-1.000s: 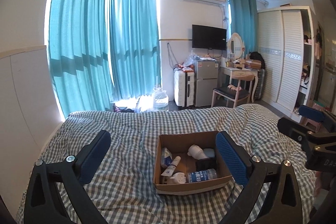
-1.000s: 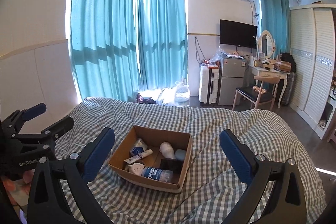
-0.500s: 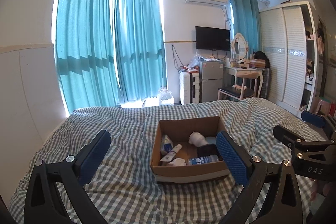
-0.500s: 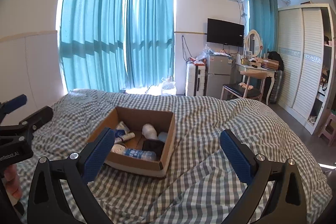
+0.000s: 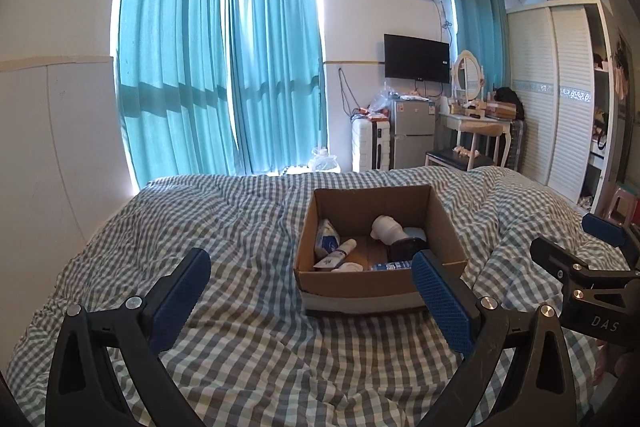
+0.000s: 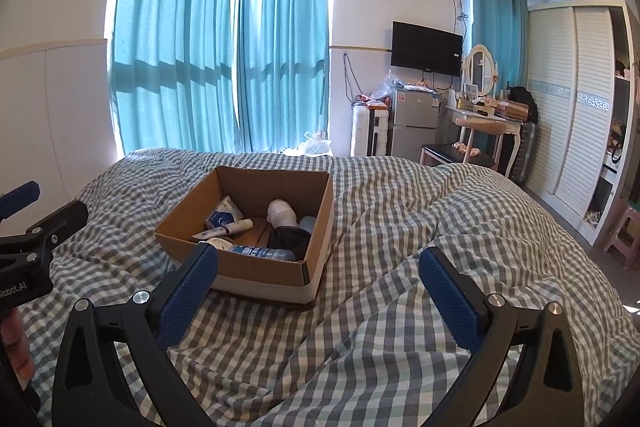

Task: Organize objects

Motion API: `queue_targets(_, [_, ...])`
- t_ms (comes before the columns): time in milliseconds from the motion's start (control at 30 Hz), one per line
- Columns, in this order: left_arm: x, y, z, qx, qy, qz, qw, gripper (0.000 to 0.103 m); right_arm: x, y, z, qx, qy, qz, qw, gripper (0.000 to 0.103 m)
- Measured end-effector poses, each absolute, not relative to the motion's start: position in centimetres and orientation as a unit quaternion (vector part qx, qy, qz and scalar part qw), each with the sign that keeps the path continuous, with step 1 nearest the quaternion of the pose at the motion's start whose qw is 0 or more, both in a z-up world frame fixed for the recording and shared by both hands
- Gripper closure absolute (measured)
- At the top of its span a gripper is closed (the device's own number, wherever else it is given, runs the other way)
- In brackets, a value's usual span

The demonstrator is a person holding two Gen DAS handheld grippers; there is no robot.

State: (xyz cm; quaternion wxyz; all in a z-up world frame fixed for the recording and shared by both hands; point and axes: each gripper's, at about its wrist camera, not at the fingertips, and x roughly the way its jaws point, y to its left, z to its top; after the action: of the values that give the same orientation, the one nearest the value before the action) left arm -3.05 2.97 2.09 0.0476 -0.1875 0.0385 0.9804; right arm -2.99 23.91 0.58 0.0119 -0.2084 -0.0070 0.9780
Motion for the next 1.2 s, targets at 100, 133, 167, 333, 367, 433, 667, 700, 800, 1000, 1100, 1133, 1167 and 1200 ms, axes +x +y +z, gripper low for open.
queue_targets(100, [-2.8,2.9,1.7,-0.188,0.042,0.980,0.047,0.000,-3.0,23.8,0.6,-0.207,-0.007,0.978,0.013,0.002])
queue_targets(133, [-2.8,2.8,1.7,-0.187,0.042,0.980,0.046,0.000,-3.0,23.8,0.6,-0.208,-0.008,0.978,0.014,0.002])
queue_targets(167, [-2.8,2.8,1.7,-0.188,0.041,0.980,0.045,0.000,-3.0,23.7,0.6,-0.208,-0.009,0.978,0.015,0.002])
queue_targets(333, [-2.7,2.5,1.7,-0.193,0.033,0.979,0.049,0.000,-2.7,23.4,0.6,-0.209,-0.010,0.978,0.014,0.002])
queue_targets(367, [-2.7,2.5,1.7,-0.192,0.033,0.980,0.048,0.000,-2.6,23.3,0.6,-0.208,-0.012,0.978,0.013,0.002])
queue_targets(433, [-2.6,2.6,1.6,-0.189,0.033,0.980,0.049,0.000,-2.5,23.1,0.6,-0.207,-0.018,0.978,0.013,0.002])
queue_targets(667, [-2.6,2.3,1.3,-0.195,0.024,0.979,0.052,0.000,-2.3,23.2,0.6,-0.207,-0.013,0.978,0.016,0.002])
queue_targets(700, [-2.6,2.1,1.3,-0.198,0.019,0.979,0.052,0.000,-2.3,23.2,0.7,-0.207,-0.011,0.978,0.017,0.002])
queue_targets(800, [-2.7,1.8,1.3,-0.206,0.002,0.977,0.054,0.000,-2.1,23.4,0.9,-0.205,-0.009,0.979,0.018,0.002])
queue_targets(1000, [-2.2,1.7,1.5,-0.199,0.010,0.979,0.047,0.000,-2.3,23.4,0.8,-0.208,-0.008,0.978,0.019,0.002])
queue_targets(1100, [-2.2,1.7,1.5,-0.201,0.005,0.978,0.051,0.000,-2.3,23.3,0.8,-0.208,-0.009,0.978,0.018,0.002])
queue_targets(1133, [-2.1,1.7,1.6,-0.200,0.003,0.978,0.052,0.000,-2.3,23.2,0.8,-0.208,-0.011,0.978,0.017,0.002])
queue_targets(1167, [-2.1,1.6,1.7,-0.201,-0.001,0.978,0.054,0.000,-2.3,23.2,0.8,-0.209,-0.011,0.978,0.018,0.002])
queue_targets(1200, [-2.1,1.5,1.8,-0.202,-0.002,0.978,0.054,0.000,-2.3,23.2,0.8,-0.209,-0.010,0.978,0.016,0.002])
